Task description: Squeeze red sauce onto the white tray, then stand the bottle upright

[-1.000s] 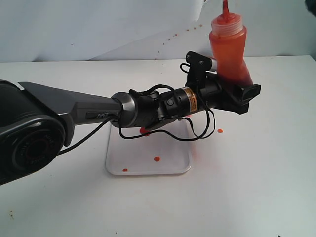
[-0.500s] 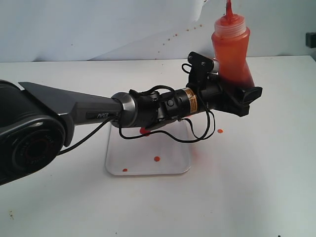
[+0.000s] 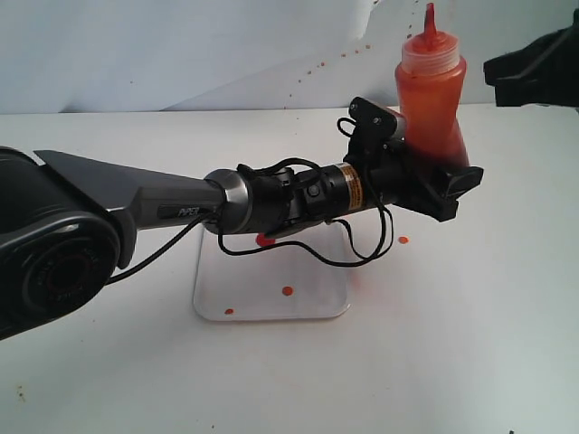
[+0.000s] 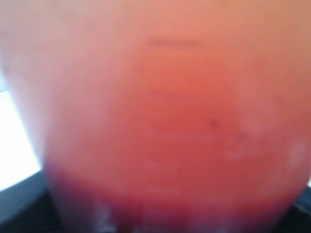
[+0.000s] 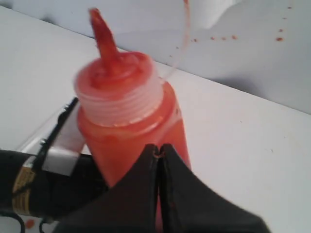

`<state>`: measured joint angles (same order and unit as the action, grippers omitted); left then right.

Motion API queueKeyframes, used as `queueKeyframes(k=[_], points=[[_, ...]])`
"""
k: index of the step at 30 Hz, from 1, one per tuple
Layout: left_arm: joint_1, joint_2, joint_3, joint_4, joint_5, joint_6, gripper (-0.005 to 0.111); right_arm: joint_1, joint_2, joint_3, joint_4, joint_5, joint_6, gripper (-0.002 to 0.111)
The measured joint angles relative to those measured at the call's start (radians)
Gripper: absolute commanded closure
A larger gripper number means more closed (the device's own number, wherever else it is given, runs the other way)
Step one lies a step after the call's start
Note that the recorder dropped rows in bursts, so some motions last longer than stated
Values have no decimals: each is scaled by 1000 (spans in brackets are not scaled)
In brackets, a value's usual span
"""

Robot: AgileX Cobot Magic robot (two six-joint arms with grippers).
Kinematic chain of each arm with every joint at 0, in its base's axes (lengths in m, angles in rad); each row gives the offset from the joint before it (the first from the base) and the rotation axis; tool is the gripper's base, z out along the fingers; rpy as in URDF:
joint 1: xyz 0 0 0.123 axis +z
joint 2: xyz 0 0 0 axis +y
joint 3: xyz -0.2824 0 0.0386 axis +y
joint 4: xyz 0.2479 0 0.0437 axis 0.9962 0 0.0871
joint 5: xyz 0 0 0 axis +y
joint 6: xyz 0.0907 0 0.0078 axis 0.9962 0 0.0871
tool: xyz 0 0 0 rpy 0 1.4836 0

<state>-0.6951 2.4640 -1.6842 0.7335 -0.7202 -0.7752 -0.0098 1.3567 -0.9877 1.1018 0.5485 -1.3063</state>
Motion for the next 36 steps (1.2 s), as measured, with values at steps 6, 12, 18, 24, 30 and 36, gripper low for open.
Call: queueKeyframes(k=[6, 12, 18, 24, 30, 36], points=[[0, 0, 0, 4, 0, 0, 102, 0, -15, -8, 24, -100, -9, 108], [0, 0, 0, 8, 0, 0, 102, 0, -19, -8, 26, -131, -9, 95], [0, 0, 0, 88, -5, 2, 102, 0, -19, 16, -96, -75, -7, 3], [61, 0, 0, 251, -265, -43, 107, 0, -19, 85, -148, -31, -117, 3], [142, 1, 0, 437, -408, -141, 107, 16, -19, 85, -45, 107, -271, 3], [162, 1, 0, 591, -460, -182, 107, 139, -19, 85, -15, 87, -331, 3]])
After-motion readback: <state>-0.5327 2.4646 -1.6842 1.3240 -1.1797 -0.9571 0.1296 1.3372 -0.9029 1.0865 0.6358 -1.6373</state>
